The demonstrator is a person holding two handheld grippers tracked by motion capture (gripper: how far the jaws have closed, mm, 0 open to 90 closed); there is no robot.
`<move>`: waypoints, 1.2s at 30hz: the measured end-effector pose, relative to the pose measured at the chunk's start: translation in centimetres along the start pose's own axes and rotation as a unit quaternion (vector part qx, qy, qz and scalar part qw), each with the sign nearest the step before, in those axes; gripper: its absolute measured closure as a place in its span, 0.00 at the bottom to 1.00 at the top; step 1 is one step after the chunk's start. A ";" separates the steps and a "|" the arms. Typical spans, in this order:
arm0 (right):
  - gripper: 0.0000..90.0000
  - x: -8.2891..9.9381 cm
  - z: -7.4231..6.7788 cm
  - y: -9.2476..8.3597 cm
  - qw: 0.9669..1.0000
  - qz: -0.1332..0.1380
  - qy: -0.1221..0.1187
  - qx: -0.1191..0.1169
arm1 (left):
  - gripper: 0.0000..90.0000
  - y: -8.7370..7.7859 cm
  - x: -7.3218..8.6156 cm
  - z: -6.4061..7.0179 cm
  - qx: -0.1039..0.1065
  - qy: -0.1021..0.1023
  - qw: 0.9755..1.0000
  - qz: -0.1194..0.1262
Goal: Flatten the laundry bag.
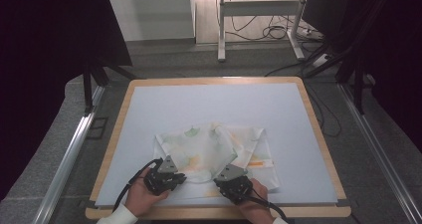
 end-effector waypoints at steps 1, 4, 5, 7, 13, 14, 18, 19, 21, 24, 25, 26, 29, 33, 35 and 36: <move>0.96 0.0 0.0 0.0 1.000 0.000 0.000 0.000 | 0.94 0.0 0.0 0.0 0.000 0.000 1.000 0.000; 0.99 0.5 1.4 -1.1 1.000 0.000 0.005 0.002 | 0.94 -0.3 0.3 -0.2 -0.004 0.001 1.000 -0.002; 0.99 0.5 1.4 -1.1 1.000 0.000 0.005 0.002 | 0.94 -0.3 0.3 -0.2 -0.004 0.001 1.000 -0.002; 0.99 0.7 2.2 -1.7 1.000 0.002 0.008 0.007 | 0.94 -0.5 0.5 -0.5 -0.006 -0.002 1.000 -0.001; 0.99 1.1 4.4 -3.3 1.000 0.012 0.023 0.016 | 0.94 -1.0 0.6 -0.9 -0.012 -0.011 1.000 0.008; 0.99 1.0 5.0 -3.7 0.999 0.017 0.028 0.015 | 0.94 -1.0 0.6 -0.9 -0.012 -0.011 1.000 0.009; 0.99 0.9 5.5 -4.1 0.999 0.023 0.035 0.012 | 0.94 -1.0 0.5 -0.9 -0.012 -0.011 1.000 0.010; 0.99 0.9 5.5 -4.1 0.999 0.023 0.035 0.012 | 0.94 -1.0 0.5 -0.9 -0.012 -0.011 1.000 0.010; 0.99 0.9 5.6 -4.2 0.999 0.023 0.036 0.007 | 0.94 -1.3 0.5 -1.1 -0.014 -0.016 1.000 0.018; 0.99 0.8 5.9 -4.4 0.999 0.026 0.038 0.007 | 0.94 -1.8 0.5 -1.4 -0.017 -0.020 0.999 0.028; 0.99 0.8 5.9 -4.4 0.999 0.026 0.038 0.007 | 0.94 -1.8 0.5 -1.4 -0.017 -0.020 0.999 0.028; 0.99 0.7 6.2 -4.7 0.999 0.030 0.040 0.009 | 0.94 -2.1 0.4 -1.5 -0.021 -0.022 0.999 0.036; 0.99 0.6 6.8 -5.3 0.998 0.040 0.047 0.013 | 0.94 -2.4 0.3 -1.7 -0.024 -0.026 0.998 0.043; 0.99 0.4 7.5 -5.8 0.997 0.047 0.051 0.018 | 0.94 -2.7 0.3 -2.0 -0.032 -0.028 0.998 0.050; 0.99 0.3 7.9 -5.9 0.997 0.050 0.054 0.021 | 0.94 -2.7 0.2 -2.0 -0.036 -0.027 0.998 0.050; 0.99 0.3 8.3 -5.8 0.997 0.051 0.055 0.027 | 0.94 -2.6 0.1 -2.1 -0.039 -0.025 0.998 0.050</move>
Point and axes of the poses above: each handheld gripper's, and its own axes: y roughly forward along the jaws, x roughly out of its underside, z roughly to its right, the point moved 7 cm from there along y, roughly forward along the jaws, and after that the axes turned 9 degrees about y, right-handed, at the moved point
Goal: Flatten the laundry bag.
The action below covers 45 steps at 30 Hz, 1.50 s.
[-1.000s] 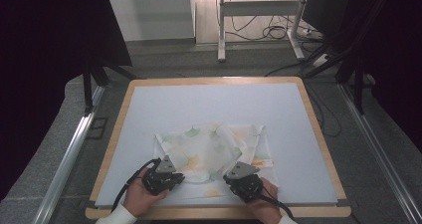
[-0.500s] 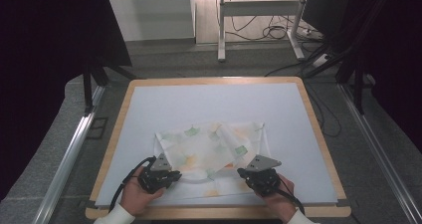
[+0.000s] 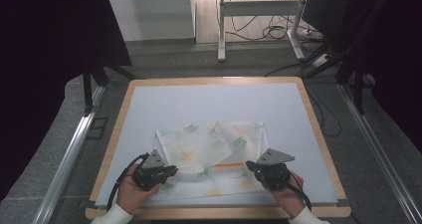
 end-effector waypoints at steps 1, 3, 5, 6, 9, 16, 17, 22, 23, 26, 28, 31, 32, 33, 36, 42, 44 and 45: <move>0.99 0.0 0.0 0.0 1.000 0.000 0.000 0.000 | 0.94 0.0 0.0 0.0 0.000 0.000 1.000 0.000; 0.99 -0.2 0.6 0.3 1.000 0.001 0.002 0.010 | 0.94 0.0 -0.1 -0.3 -0.006 0.002 1.000 0.001; 0.99 -0.3 1.2 0.6 1.000 0.002 0.003 0.017 | 0.94 0.0 -0.1 -0.5 -0.011 0.000 1.000 0.003; 0.99 -0.3 1.2 0.6 1.000 0.002 0.003 0.017 | 0.94 0.0 -0.1 -0.5 -0.011 0.000 1.000 0.003; 0.99 -0.2 2.2 1.2 1.000 0.000 0.010 0.028 | 0.94 0.0 -0.2 -1.2 -0.023 -0.006 1.000 0.010; 0.99 -1.0 3.9 1.9 0.999 0.014 0.018 0.042 | 0.94 0.2 -0.7 -2.7 -0.041 -0.013 0.999 0.018; 0.99 -1.0 3.9 1.9 0.999 0.014 0.018 0.042 | 0.94 0.2 -0.7 -2.7 -0.041 -0.013 0.999 0.018; 0.99 -2.5 5.0 3.0 0.998 0.022 0.019 0.051 | 0.94 0.6 -1.5 -4.1 -0.054 -0.016 0.998 0.025; 0.99 -2.8 5.2 3.2 0.998 0.023 0.019 0.053 | 0.94 0.7 -1.7 -4.4 -0.055 -0.016 0.998 0.025; 0.99 -3.7 5.7 3.7 0.998 0.031 0.019 0.054 | 0.94 1.1 -2.3 -5.1 -0.064 -0.014 0.997 0.030; 0.99 -4.3 6.0 3.9 0.998 0.034 0.018 0.057 | 0.94 1.1 -2.7 -5.7 -0.075 -0.012 0.996 0.036; 0.99 -4.9 6.3 4.1 0.997 0.039 0.017 0.058 | 0.94 1.2 -3.1 -6.3 -0.081 -0.014 0.996 0.039; 0.99 -5.3 6.6 4.1 0.997 0.042 0.015 0.059 | 0.94 1.3 -3.2 -6.9 -0.084 -0.020 0.995 0.043; 0.99 -5.3 6.6 4.1 0.997 0.042 0.015 0.059 | 0.94 1.3 -3.2 -6.9 -0.084 -0.020 0.995 0.043; 0.99 -5.7 7.6 4.3 0.997 0.045 0.023 0.058 | 0.94 1.5 -3.0 -7.9 -0.086 -0.032 0.995 0.042; 0.99 -6.2 8.8 4.3 0.996 0.049 0.036 0.061 | 0.94 1.0 -3.1 -9.1 -0.094 -0.044 0.993 0.052; 0.99 -6.4 9.2 4.2 0.996 0.053 0.040 0.062 | 0.94 0.7 -3.4 -9.5 -0.098 -0.045 0.992 0.057; 0.99 -6.4 9.3 4.1 0.996 0.052 0.040 0.064 | 0.94 0.7 -3.4 -9.5 -0.098 -0.045 0.992 0.057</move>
Point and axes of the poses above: each handheld gripper's, and its own axes: y roughly forward along the jaws, x roughly out of its underside, z roughly to its right, the point moved 7 cm from there along y, roughly forward along the jaws, and after that the axes turned 9 degrees about y, right-handed, at the moved point
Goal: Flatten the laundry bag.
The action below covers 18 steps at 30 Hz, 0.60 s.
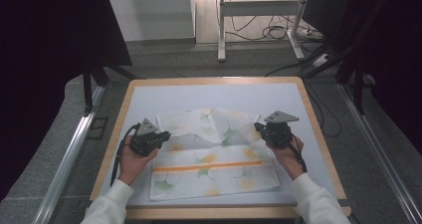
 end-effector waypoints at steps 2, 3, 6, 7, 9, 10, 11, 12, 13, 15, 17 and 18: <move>0.99 -0.4 0.4 -0.1 1.000 0.005 0.001 0.005 | 0.94 -0.4 -0.5 -0.7 -0.006 -0.007 1.000 0.010; 0.99 -0.6 0.6 -0.2 1.000 0.005 0.002 0.006 | 0.94 -0.5 -0.5 -1.0 -0.009 -0.009 1.000 0.012; 0.99 -1.5 1.4 -0.2 1.000 0.008 0.003 0.013 | 0.94 -0.6 -0.7 -1.7 -0.013 -0.016 1.000 0.017; 0.99 -1.7 1.7 -0.1 1.000 0.007 0.004 0.015 | 0.94 -0.8 -0.8 -2.3 -0.015 -0.024 0.999 0.021; 0.99 -2.1 2.3 0.1 1.000 0.002 0.002 0.020 | 0.94 -0.9 -0.9 -2.8 -0.018 -0.031 0.999 0.026; 0.99 -2.1 2.3 0.1 1.000 0.002 0.002 0.020 | 0.95 -0.9 -0.9 -2.8 -0.018 -0.031 0.999 0.026; 0.99 -2.5 3.0 0.3 1.000 0.000 0.003 0.022 | 0.95 -0.9 -0.9 -3.3 -0.014 -0.040 0.999 0.028; 0.99 -2.6 3.2 0.4 1.000 -0.001 0.007 0.020 | 0.95 -0.9 -0.9 -3.3 -0.014 -0.040 0.999 0.028; 0.99 -2.8 3.4 0.5 1.000 0.000 0.012 0.016 | 0.95 -0.7 -0.9 -3.5 -0.013 -0.043 0.999 0.027; 0.99 -3.0 3.6 0.8 1.000 0.000 0.011 0.015 | 0.95 -0.4 -0.9 -3.6 -0.011 -0.044 0.999 0.026; 0.99 -3.3 3.8 1.1 1.000 -0.001 0.009 0.017 | 0.94 -0.1 -1.0 -3.5 -0.012 -0.041 0.999 0.023; 0.99 -3.3 3.8 1.1 1.000 -0.001 0.009 0.017 | 0.95 -0.1 -1.0 -3.5 -0.012 -0.041 0.999 0.023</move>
Point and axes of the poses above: each handheld gripper's, and its own axes: y roughly forward along the jaws, x roughly out of its underside, z roughly to its right, the point moved 7 cm from there along y, roughly forward along the jaws, and after that the axes turned 9 degrees about y, right-handed, at the moved point
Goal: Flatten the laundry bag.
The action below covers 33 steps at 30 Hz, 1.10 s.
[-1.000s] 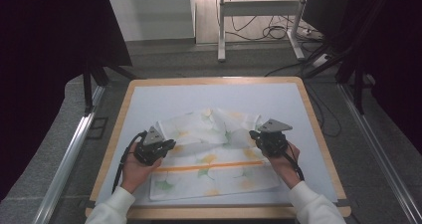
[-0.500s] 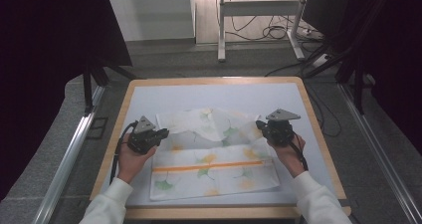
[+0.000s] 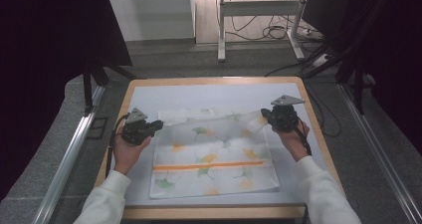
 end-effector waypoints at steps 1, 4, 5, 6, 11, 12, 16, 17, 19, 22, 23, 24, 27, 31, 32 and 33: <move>0.99 -0.2 0.1 0.4 1.000 -0.002 0.002 0.003 | 0.95 0.4 -0.1 0.1 0.000 0.003 1.000 -0.003; 0.99 -0.3 0.4 1.3 1.000 -0.003 0.005 0.006 | 0.94 0.9 -0.1 0.1 -0.002 0.004 1.000 -0.006; 0.99 -0.2 0.5 1.7 1.000 -0.004 0.007 0.008 | 0.94 1.5 -0.3 0.0 -0.004 0.005 1.000 -0.007; 0.99 -0.1 0.7 2.1 1.000 -0.005 0.010 0.010 | 0.94 1.5 -0.3 0.0 -0.004 0.005 1.000 -0.007; 0.99 0.4 2.3 4.2 0.999 -0.005 0.032 0.020 | 0.94 3.1 -0.6 -1.3 -0.014 -0.001 1.000 -0.009; 0.99 0.4 2.3 4.2 0.999 -0.005 0.032 0.020 | 0.94 3.1 -0.6 -1.3 -0.014 -0.001 1.000 -0.009; 0.99 0.4 3.3 5.8 0.998 -0.010 0.052 0.021 | 0.94 4.2 -0.8 -2.2 -0.018 -0.007 1.000 -0.009; 0.99 -0.1 3.4 6.4 0.998 -0.010 0.053 0.026 | 0.94 4.6 -0.8 -2.5 -0.016 -0.006 1.000 -0.016; 0.99 -0.5 3.5 6.8 0.998 -0.013 0.047 0.030 | 0.94 4.7 -0.9 -2.8 -0.016 -0.010 1.000 -0.014; 0.99 -0.8 3.7 7.2 0.998 -0.010 0.046 0.032 | 0.94 4.9 -0.9 -3.2 -0.016 -0.015 1.000 -0.014; 0.99 -0.9 3.9 7.5 0.998 -0.017 0.049 0.032 | 0.94 5.0 -0.9 -3.5 -0.014 -0.019 1.000 -0.014; 0.99 -0.9 3.9 7.7 0.998 -0.019 0.049 0.034 | 0.94 5.1 -0.9 -3.5 -0.015 -0.020 1.000 -0.015; 0.99 -1.3 4.0 8.3 0.998 -0.019 0.041 0.041 | 0.94 5.7 -1.1 -3.8 -0.014 -0.021 1.000 -0.017; 0.99 -2.1 4.9 9.7 0.998 -0.023 0.041 0.050 | 0.94 6.4 -2.0 -4.7 -0.016 -0.029 0.999 -0.015; 0.98 -2.3 5.2 10.2 0.997 -0.024 0.044 0.053 | 0.94 6.5 -2.3 -5.0 -0.018 -0.029 0.999 -0.015; 0.98 -2.3 5.2 10.2 0.997 -0.024 0.044 0.053 | 0.94 6.5 -2.3 -5.0 -0.018 -0.029 0.999 -0.015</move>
Point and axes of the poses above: each handheld gripper's, and its own axes: y roughly forward along the jaws, x roughly out of its underside, z roughly to its right, the point moved 7 cm from there along y, roughly forward along the jaws, and after that the axes turned 9 degrees about y, right-handed, at the moved point
